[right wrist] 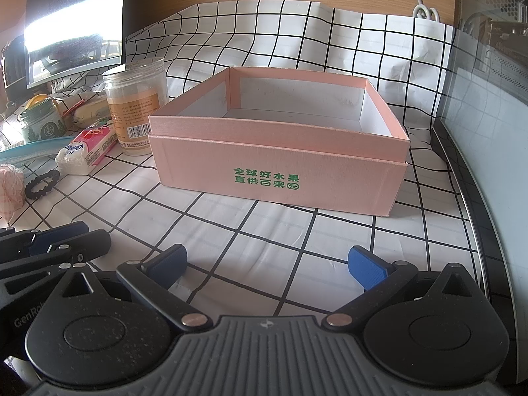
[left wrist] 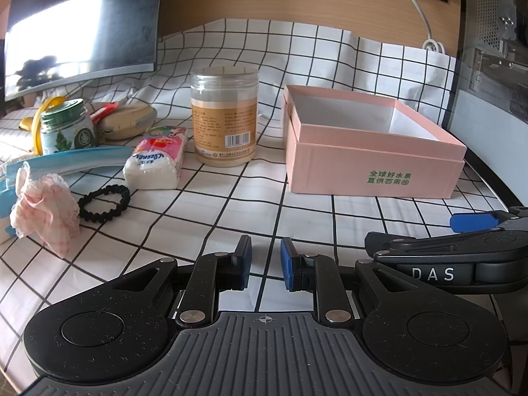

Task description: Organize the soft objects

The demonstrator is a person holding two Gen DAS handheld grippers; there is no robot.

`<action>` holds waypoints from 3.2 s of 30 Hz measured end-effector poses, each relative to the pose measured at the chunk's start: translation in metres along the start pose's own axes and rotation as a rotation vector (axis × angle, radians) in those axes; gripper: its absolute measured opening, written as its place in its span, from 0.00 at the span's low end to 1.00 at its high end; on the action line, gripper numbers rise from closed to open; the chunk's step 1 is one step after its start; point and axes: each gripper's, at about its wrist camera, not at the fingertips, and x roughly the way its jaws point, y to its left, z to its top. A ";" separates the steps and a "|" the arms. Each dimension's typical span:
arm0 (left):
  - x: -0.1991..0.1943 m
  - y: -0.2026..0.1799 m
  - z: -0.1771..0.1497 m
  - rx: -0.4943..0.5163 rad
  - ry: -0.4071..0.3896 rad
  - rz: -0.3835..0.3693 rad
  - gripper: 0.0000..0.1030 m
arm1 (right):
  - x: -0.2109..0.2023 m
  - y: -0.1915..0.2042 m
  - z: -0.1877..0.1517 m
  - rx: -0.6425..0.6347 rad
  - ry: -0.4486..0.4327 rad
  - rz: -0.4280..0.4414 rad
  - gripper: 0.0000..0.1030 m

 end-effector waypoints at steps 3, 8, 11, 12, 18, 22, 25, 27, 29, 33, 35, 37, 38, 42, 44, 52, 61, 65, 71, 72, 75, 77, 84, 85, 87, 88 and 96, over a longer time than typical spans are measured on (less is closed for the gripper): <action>0.000 0.000 0.000 0.002 0.000 0.001 0.21 | 0.000 0.000 0.000 0.000 0.000 0.000 1.00; 0.000 0.000 0.000 0.002 -0.001 0.000 0.21 | 0.000 0.000 0.000 0.000 0.000 0.000 1.00; 0.000 0.000 0.000 0.003 -0.002 0.000 0.21 | 0.000 0.000 0.000 0.000 0.000 0.000 1.00; 0.000 0.000 0.000 0.003 -0.002 0.000 0.21 | 0.000 0.000 0.000 0.000 0.000 0.000 1.00; 0.000 0.000 0.000 0.003 -0.003 -0.001 0.21 | 0.000 0.000 0.000 0.000 0.000 0.000 1.00; 0.000 0.000 0.000 0.007 -0.006 -0.001 0.21 | 0.000 0.000 0.000 0.000 0.000 0.000 1.00; 0.001 0.001 0.000 0.010 -0.004 0.002 0.21 | -0.001 0.001 -0.001 0.000 0.000 0.000 1.00; 0.001 0.001 0.001 0.010 0.002 0.004 0.21 | -0.001 0.002 -0.002 0.000 0.004 0.000 1.00; 0.001 0.001 0.002 0.014 0.015 0.003 0.21 | 0.001 0.001 0.005 -0.007 0.053 0.011 1.00; 0.003 0.011 0.012 0.037 0.089 -0.060 0.21 | 0.009 0.002 0.019 -0.014 0.159 0.013 1.00; 0.003 0.022 0.018 0.004 0.133 -0.113 0.21 | 0.013 0.002 0.023 -0.008 0.197 0.011 1.00; 0.003 0.043 0.023 -0.081 0.189 -0.193 0.20 | 0.014 0.003 0.024 -0.002 0.210 0.001 1.00; 0.002 0.053 0.024 -0.119 0.210 -0.225 0.20 | 0.012 0.004 0.024 0.001 0.209 -0.005 1.00; -0.019 0.095 0.034 -0.146 0.184 -0.236 0.20 | 0.008 0.012 0.022 -0.005 0.227 0.000 1.00; -0.038 0.120 0.045 -0.118 0.137 -0.222 0.20 | 0.006 0.018 0.025 -0.045 0.261 0.040 1.00; -0.058 0.267 0.098 -0.228 0.078 0.013 0.20 | -0.013 0.079 0.060 -0.016 0.223 0.099 1.00; -0.011 0.332 0.118 -0.135 0.110 -0.024 0.21 | -0.013 0.197 0.119 -0.131 0.152 0.113 1.00; 0.007 0.306 0.108 0.140 0.132 -0.044 0.21 | -0.006 0.218 0.119 -0.154 0.193 0.085 1.00; 0.014 0.323 0.092 0.180 0.179 0.008 0.22 | 0.001 0.215 0.113 -0.140 0.233 0.052 1.00; 0.017 0.326 0.092 0.190 0.186 0.031 0.23 | 0.002 0.213 0.113 -0.143 0.229 0.054 1.00; 0.018 0.341 0.087 0.178 0.222 0.152 0.26 | 0.005 0.208 0.114 -0.141 0.221 0.056 1.00; 0.015 0.354 0.087 0.103 0.254 0.189 0.24 | 0.003 0.203 0.115 -0.124 0.203 0.079 1.00; -0.014 0.346 0.109 -0.103 0.199 -0.015 0.23 | 0.004 0.192 0.112 -0.108 0.190 0.142 1.00; -0.014 0.333 0.109 -0.058 0.213 -0.052 0.23 | 0.004 0.190 0.110 -0.113 0.192 0.143 1.00; -0.008 0.312 0.107 -0.036 0.265 -0.145 0.23 | 0.003 0.186 0.108 -0.113 0.194 0.150 1.00; -0.007 0.305 0.104 -0.042 0.282 -0.171 0.25 | 0.001 0.182 0.107 -0.109 0.191 0.153 1.00; -0.009 0.248 0.091 0.039 0.340 -0.367 0.27 | -0.012 0.158 0.095 -0.100 0.177 0.160 1.00</action>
